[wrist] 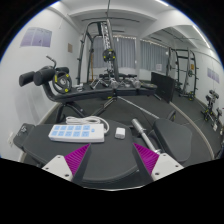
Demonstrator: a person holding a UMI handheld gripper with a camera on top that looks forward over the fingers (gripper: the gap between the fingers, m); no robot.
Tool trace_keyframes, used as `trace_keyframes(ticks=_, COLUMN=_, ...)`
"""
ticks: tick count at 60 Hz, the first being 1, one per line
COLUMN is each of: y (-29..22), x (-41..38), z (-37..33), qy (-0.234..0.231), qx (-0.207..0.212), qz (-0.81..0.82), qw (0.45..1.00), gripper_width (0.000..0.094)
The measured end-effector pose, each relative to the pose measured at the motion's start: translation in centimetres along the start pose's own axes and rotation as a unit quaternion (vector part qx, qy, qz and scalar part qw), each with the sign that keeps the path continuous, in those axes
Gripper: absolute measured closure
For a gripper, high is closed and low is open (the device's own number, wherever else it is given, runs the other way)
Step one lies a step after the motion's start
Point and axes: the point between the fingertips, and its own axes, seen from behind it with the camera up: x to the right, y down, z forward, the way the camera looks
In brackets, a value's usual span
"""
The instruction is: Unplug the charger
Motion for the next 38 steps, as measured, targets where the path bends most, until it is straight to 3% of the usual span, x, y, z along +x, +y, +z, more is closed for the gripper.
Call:
trace_keyframes(ticks=15, y=3.6, x=-4.0, z=-10.6, qy=-0.017, qx=0.0, qz=0.004, qw=1.0, gripper_width=0.0088)
trace_keyframes(ticks=38, y=3.9, x=-5.6, z=-15.1, qy=-0.005, qx=0.024, qz=-0.038, qw=0.999, gripper_width=0.0088)
